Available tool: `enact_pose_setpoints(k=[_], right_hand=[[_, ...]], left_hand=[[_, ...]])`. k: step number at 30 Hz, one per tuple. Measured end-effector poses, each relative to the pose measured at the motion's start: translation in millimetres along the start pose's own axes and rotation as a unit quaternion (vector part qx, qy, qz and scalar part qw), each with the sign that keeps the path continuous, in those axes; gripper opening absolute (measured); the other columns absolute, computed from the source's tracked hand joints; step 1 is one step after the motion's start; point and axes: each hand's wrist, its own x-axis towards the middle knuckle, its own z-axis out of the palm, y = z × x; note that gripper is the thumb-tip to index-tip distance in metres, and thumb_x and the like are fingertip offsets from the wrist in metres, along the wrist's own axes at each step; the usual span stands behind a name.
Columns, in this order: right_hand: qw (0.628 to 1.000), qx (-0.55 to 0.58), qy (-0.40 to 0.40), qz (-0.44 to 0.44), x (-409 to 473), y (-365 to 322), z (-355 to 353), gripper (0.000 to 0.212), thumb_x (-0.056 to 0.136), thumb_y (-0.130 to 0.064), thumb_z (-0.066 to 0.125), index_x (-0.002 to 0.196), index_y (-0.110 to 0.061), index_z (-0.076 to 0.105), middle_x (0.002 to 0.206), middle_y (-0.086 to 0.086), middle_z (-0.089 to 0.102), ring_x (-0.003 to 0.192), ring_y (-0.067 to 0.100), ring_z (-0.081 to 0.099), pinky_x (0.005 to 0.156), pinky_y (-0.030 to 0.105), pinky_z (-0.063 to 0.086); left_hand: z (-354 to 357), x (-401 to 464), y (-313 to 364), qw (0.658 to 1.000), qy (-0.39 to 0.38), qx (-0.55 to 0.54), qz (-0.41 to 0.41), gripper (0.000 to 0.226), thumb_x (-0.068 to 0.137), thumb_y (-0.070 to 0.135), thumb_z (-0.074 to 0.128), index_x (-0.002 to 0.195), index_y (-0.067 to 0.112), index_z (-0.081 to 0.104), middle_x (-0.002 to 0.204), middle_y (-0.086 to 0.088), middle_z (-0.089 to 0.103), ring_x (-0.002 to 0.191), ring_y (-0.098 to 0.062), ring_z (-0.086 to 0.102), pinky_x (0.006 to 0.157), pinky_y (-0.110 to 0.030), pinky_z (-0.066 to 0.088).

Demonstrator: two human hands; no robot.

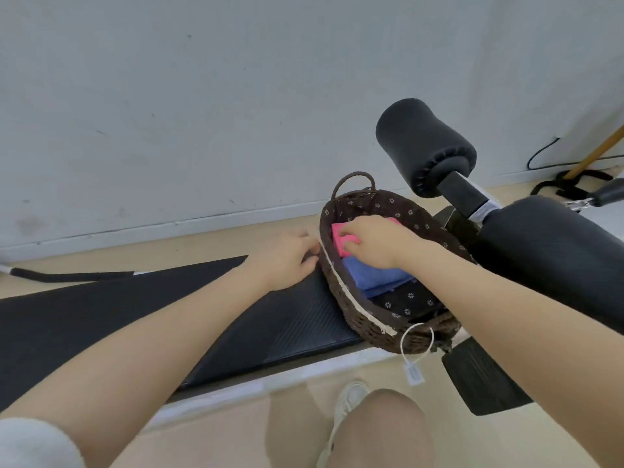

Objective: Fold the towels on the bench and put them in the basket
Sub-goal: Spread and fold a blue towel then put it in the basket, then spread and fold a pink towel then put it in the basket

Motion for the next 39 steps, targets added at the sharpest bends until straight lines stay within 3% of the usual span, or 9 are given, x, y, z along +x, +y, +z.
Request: enact_pose_setpoints(k=[4,9,12,15,19,25,30,33,39], right_hand=[[0.998,0.01,0.034,-0.05,2.6,-78.7,16.9,0.026,0.095,-0.02,0.038,0.108,-0.013,0.059,0.112,0.007,0.061,0.095,0.024,0.053,0.072,0.03,0.039],[0.994,0.009,0.039,-0.101,17.3,-158.3,62.7,0.029,0.097,-0.019,0.035,0.114,-0.013,0.058,0.113,0.007,0.061,0.092,0.023,0.054,0.071,0.032,0.043],[0.994,0.032,0.028,-0.104,29.2,-198.5,106.7,0.028,0.097,-0.019,0.034,0.114,-0.014,0.055,0.108,0.007,0.061,0.093,0.027,0.057,0.074,0.037,0.049],[0.994,0.035,-0.006,-0.108,44.8,-238.8,144.5,0.024,0.096,-0.018,0.033,0.105,-0.015,0.055,0.097,0.006,0.063,0.086,0.029,0.058,0.066,0.034,0.045],[0.989,0.069,-0.097,-0.09,99.1,-300.1,152.5,0.024,0.095,-0.018,0.035,0.105,-0.02,0.057,0.105,0.004,0.063,0.092,0.027,0.058,0.079,0.036,0.05],[0.946,-0.042,-0.227,-0.226,111.3,-485.1,62.1,0.036,0.097,-0.021,0.038,0.133,-0.017,0.043,0.118,0.008,0.059,0.096,0.024,0.057,0.08,0.034,0.048],[0.902,-0.034,-0.319,-0.289,61.1,-677.7,-39.2,0.03,0.097,-0.023,0.042,0.124,-0.014,0.051,0.123,0.007,0.057,0.098,0.019,0.053,0.078,0.026,0.045],[0.883,-0.069,-0.322,-0.334,33.8,-785.8,-76.6,0.029,0.097,-0.022,0.041,0.122,-0.011,0.053,0.124,0.01,0.056,0.108,0.026,0.055,0.095,0.038,0.046],[0.847,-0.115,-0.292,-0.429,11.2,-950.9,-96.0,0.028,0.095,-0.022,0.043,0.118,-0.011,0.056,0.122,0.01,0.059,0.111,0.029,0.055,0.091,0.033,0.045]], left_hand=[[-15.9,-65.7,-46.4,0.997,-0.017,0.033,-0.064,0.021,0.094,0.021,0.043,0.104,0.012,0.059,0.103,-0.003,0.059,0.091,-0.022,0.055,0.076,-0.03,0.044],[-14.2,-149.4,-97.5,0.99,0.081,0.044,-0.108,0.022,0.094,0.02,0.044,0.104,0.015,0.063,0.115,0.006,0.057,0.081,-0.015,0.051,0.069,-0.028,0.039],[3.2,-195.4,-132.1,0.964,0.15,0.015,-0.219,0.023,0.095,0.024,0.043,0.102,0.015,0.063,0.096,0.001,0.059,0.087,-0.023,0.057,0.069,-0.03,0.041],[16.4,-231.2,-169.8,0.934,0.179,-0.033,-0.308,0.019,0.093,0.024,0.044,0.098,0.017,0.061,0.077,0.003,0.058,0.079,-0.026,0.058,0.064,-0.033,0.044],[-3.2,-270.4,-216.0,0.905,0.209,-0.071,-0.365,0.019,0.093,0.024,0.045,0.1,0.018,0.061,0.073,0.005,0.061,0.075,-0.023,0.059,0.066,-0.033,0.046],[-145.0,-426.1,-266.2,0.853,0.154,-0.048,-0.497,0.027,0.093,0.029,0.044,0.115,0.019,0.055,0.098,-0.003,0.067,0.095,-0.029,0.06,0.073,-0.032,0.045],[-308.1,-609.8,-282.9,0.773,0.179,-0.103,-0.6,0.028,0.091,0.021,0.049,0.116,0.01,0.057,0.102,-0.01,0.068,0.099,-0.03,0.061,0.083,-0.033,0.046],[-381.0,-703.6,-274.8,0.745,0.155,-0.102,-0.64,0.026,0.092,0.019,0.048,0.115,0.009,0.057,0.104,-0.01,0.068,0.099,-0.029,0.061,0.082,-0.029,0.043],[-456.7,-829.2,-293.4,0.682,0.194,-0.121,-0.695,0.025,0.091,0.018,0.048,0.112,0.01,0.059,0.104,-0.011,0.067,0.095,-0.03,0.06,0.082,-0.033,0.047]])
